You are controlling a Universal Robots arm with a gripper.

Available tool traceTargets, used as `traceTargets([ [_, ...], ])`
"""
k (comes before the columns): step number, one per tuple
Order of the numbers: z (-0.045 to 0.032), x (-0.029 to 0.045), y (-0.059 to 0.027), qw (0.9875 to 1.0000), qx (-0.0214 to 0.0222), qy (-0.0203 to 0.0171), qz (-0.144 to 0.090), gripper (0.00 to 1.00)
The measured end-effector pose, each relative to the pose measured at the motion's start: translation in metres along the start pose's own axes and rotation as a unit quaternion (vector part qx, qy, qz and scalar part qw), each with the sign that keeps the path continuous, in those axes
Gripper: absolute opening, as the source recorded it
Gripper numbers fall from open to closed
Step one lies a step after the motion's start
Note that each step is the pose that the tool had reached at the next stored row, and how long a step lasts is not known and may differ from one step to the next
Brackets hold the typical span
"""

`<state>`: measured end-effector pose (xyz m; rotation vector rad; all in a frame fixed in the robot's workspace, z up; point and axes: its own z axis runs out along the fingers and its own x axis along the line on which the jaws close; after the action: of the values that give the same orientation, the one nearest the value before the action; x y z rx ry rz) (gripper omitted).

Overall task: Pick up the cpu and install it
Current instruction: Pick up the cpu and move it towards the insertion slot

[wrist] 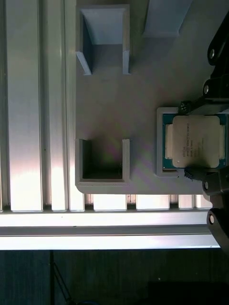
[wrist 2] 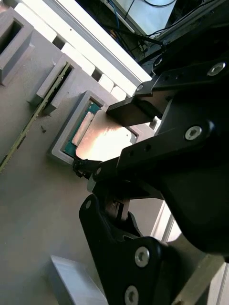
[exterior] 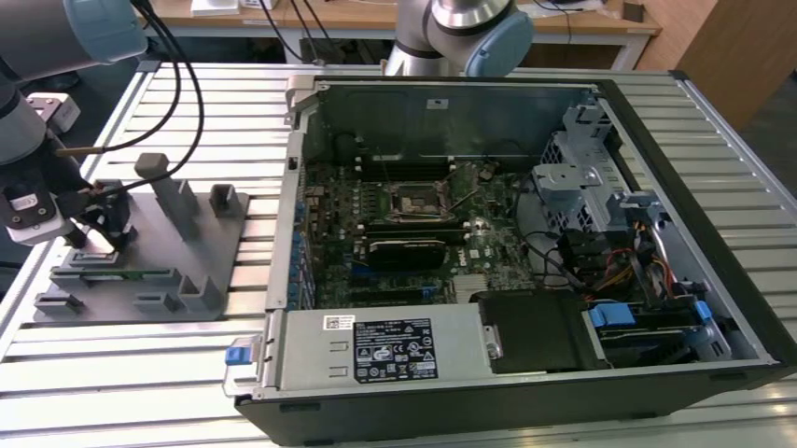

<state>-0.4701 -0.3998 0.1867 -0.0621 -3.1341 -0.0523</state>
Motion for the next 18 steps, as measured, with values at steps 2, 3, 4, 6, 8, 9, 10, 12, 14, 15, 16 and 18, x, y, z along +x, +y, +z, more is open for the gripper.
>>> traceTargets([
  [2,0.0000,0.0000,0.0000,1.0000,0.0000,0.0000,0.000,0.53],
  [3,-0.0003,0.0000,0.0000,1.0000,0.0000,0.0000,0.000,0.53],
  [4,-0.0011,0.0000,0.0001,1.0000,0.0001,0.0001,0.000,0.53],
  [6,-0.0034,0.0000,0.0002,1.0000,0.0000,0.0000,0.000,0.53],
  [8,-0.0054,0.0000,0.0002,1.0000,0.0000,0.0000,0.000,0.53],
  [9,-0.0063,0.0000,0.0002,1.0000,0.0001,0.0000,0.000,0.53],
  [10,-0.0075,0.0001,0.0003,1.0000,0.0000,0.0000,0.000,0.53],
  [12,-0.0112,0.0001,0.0004,1.0000,0.0001,0.0000,0.000,0.53],
  [14,-0.0125,0.0001,0.0005,1.0000,0.0002,0.0000,0.000,0.53],
  [15,-0.0131,0.0001,0.0005,1.0000,0.0002,-0.0001,0.000,0.53],
  [16,-0.0139,0.0001,0.0005,1.0000,0.0003,0.0000,0.000,0.53],
  [18,-0.0147,0.0001,0.0005,1.0000,0.0004,-0.0001,0.000,0.53],
])
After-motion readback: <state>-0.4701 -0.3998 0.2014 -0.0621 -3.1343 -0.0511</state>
